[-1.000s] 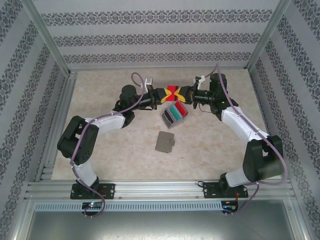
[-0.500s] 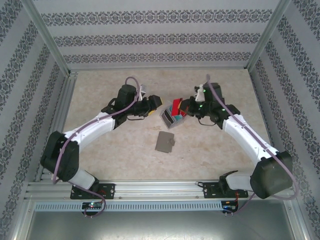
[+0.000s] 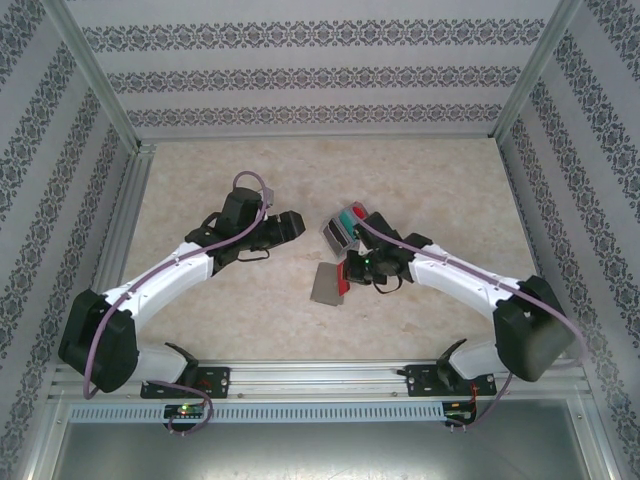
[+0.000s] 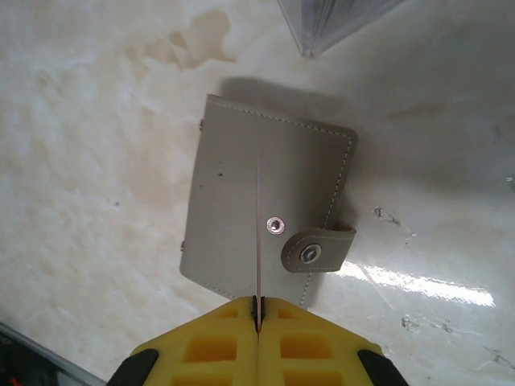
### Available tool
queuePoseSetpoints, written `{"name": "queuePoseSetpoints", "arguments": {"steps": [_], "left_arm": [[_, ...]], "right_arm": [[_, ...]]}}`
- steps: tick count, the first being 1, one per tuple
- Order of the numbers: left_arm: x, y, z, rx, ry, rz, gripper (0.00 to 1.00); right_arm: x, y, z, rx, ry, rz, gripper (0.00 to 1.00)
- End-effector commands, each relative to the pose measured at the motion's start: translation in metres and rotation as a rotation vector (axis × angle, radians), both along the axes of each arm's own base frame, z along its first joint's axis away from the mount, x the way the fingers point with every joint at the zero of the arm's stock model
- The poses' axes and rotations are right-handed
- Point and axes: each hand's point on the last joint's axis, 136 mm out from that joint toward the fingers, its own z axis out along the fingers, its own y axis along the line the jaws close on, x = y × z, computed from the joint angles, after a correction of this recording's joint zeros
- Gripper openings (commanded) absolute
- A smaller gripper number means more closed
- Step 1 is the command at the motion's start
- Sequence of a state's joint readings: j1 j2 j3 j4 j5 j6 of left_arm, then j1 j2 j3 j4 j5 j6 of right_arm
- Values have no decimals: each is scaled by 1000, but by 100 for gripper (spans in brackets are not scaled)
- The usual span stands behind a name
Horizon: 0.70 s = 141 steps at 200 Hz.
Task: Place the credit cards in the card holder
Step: Open the card holder at the bottom-center of the table.
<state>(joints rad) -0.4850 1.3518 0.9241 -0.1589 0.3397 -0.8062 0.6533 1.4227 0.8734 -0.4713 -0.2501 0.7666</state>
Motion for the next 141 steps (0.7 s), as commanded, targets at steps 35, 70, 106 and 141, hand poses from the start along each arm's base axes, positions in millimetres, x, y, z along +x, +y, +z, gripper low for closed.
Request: {"name": "queuePoseSetpoints", "arguments": {"steps": [35,70,106,141], "left_arm": [[-7,-13,-16,57,46,-86,73],[-19,-28,-29,193,86,-185,75],[-40,-41,-52,404,146,-297,80],[-60,-58,-72,564,178,-374,85]], "right_arm": [[3,-27,-16,-62,7,-96,0],[0,-50,-26,-22,37,-151,0],[1,-51,-33,8,50,-160,0],[0,-59,-45,-26,65,-173,0]]}}
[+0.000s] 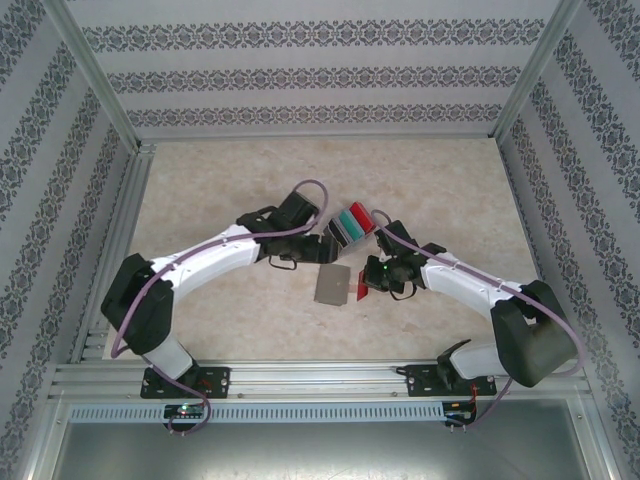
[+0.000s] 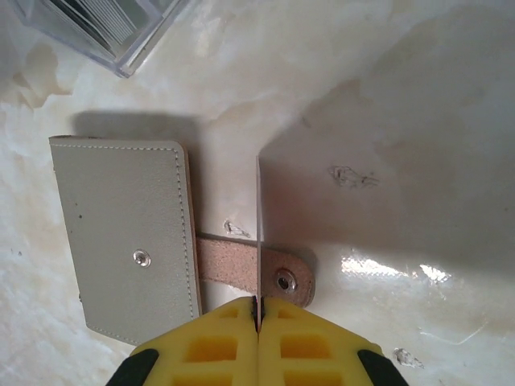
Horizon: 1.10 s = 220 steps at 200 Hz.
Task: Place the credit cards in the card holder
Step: Open the card holder at the bottom-center of the table.
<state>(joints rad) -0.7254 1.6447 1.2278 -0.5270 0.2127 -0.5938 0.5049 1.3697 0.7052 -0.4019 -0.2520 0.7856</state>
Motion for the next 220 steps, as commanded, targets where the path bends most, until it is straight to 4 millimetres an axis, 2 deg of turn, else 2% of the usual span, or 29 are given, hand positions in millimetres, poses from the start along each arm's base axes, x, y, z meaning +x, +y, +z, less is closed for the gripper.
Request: {"name": "queuePoseSetpoints", "arguments": {"steps": [1,22,56,83,144,169,200,220], "left_arm": [[-24,9,-21,200,36,-70,85],[-27,10,-28,323,42,-26,88],[-31,-14,-33,354,8,-25,94],[-36,-18,-51,456,27,-53,100],[-32,-29,-82,475,57,-44,99],[-29,-36,-82,477,57,-57,99],[-26,-28,-91,569,65,-69,99],[-31,-34,-96,531,82,-91,99]], "right_arm": [[-2,-5,-11,-3,17,-8,0],[-6,-7,-12,18,9,-22,0],[-8,-12,-11,59,8,-40,0],[-8,-18,-13,80,6,-62,0],[-11,-24,-20,88,12,-87,0],[-11,-25,-21,85,15,-82,0],[-10,-25,-20,80,14,-81,0],[-9,-26,-20,78,17,-86,0]]}}
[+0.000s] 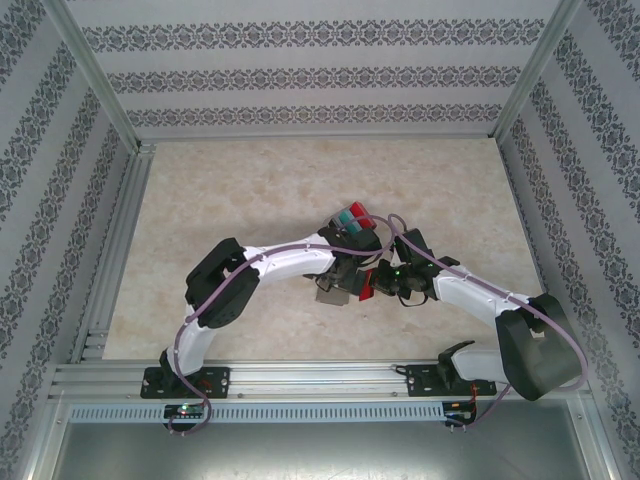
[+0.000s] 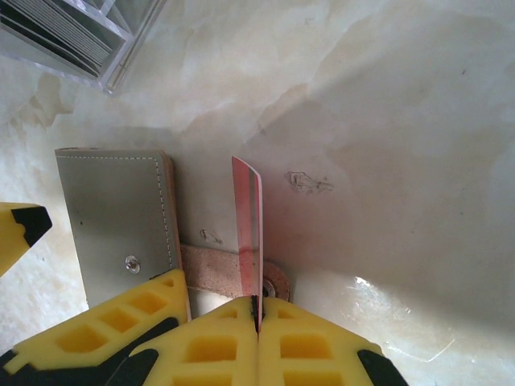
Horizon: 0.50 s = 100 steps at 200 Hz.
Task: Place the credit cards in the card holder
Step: Open the card holder at the bottom-center of the table.
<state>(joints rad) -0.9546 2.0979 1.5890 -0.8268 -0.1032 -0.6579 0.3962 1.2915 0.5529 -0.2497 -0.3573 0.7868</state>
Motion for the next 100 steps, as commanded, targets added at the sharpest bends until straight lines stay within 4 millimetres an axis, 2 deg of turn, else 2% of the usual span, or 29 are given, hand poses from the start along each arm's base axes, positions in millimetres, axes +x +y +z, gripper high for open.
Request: {"name": "queuePoseSetpoints", "arguments": {"steps": [1,12,34,53,100], "left_arm": [[-12,8,-7,56,35,-28,99],[-13,6,-9,45,41,-34,99],[-13,13,-17,94,50,-25,99],[-11,20,-13,119,27,-15,99],[0,24,34,57,-95,1,100]], "right_arm": [[-8,-9,-11,-41,49,-20,0],[-8,-10,-12,-42,50,-23,0],[-9,-11,-13,-46,53,-25,0],[-10,-13,-14,-56,60,-28,0],[-12,-23,-18,-97,68,-35,0]]}}
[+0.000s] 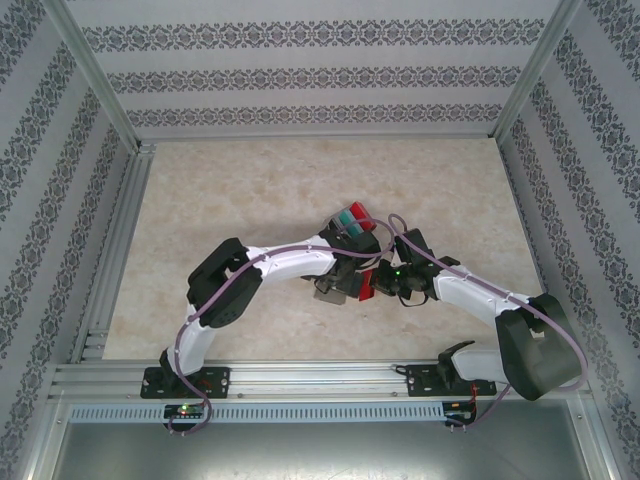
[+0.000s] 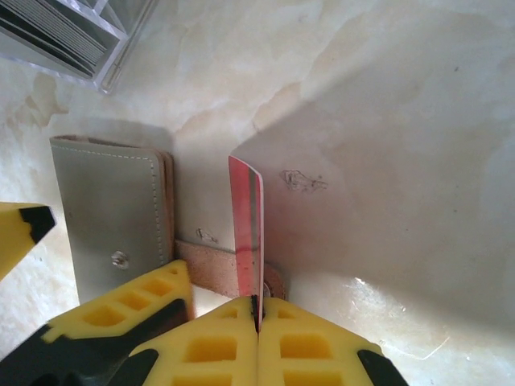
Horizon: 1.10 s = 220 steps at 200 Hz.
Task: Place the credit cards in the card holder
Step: Open the card holder at the bottom-center of the table.
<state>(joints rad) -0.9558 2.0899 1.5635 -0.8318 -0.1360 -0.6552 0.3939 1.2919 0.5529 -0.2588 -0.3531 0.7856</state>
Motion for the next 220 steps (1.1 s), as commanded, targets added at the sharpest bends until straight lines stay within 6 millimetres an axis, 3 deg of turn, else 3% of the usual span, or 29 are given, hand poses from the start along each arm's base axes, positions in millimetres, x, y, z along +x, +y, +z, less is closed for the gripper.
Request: {"name": "queuePoseSetpoints", "arguments": {"steps": [1,26,59,74,86,104,119,127,143,172,220], "left_arm": [[1,14,38,17,-84,-2,100],[5,34,54,71,-153,13,97],[6,47,46,56,-148,28,82],[6,49,44,60,-147,27,61],[6,48,43,49,-147,25,55],[7,49,45,25,-150,40,29],[8,49,46,-25,-143,56,25],[9,49,47,-47,-143,60,12],[9,46,47,-122,-125,67,0],[3,32,39,-368,-30,125,0],[1,11,37,-668,31,289,0]], "right_arm": [[-10,-21,-17,-89,61,-32,0],[-11,-22,-16,-88,61,-32,0],[-11,-25,-16,-93,59,-37,0],[-10,-24,-14,-88,56,-35,0],[-10,-24,-13,-86,56,-34,0],[-9,-23,-13,-89,58,-29,0],[-9,-24,-13,-98,60,-27,0],[-8,-25,-13,-102,61,-27,0],[-9,-28,-12,-119,57,-23,0],[-3,-29,1,-101,24,-26,0],[12,-14,50,21,-119,-10,0]]}}
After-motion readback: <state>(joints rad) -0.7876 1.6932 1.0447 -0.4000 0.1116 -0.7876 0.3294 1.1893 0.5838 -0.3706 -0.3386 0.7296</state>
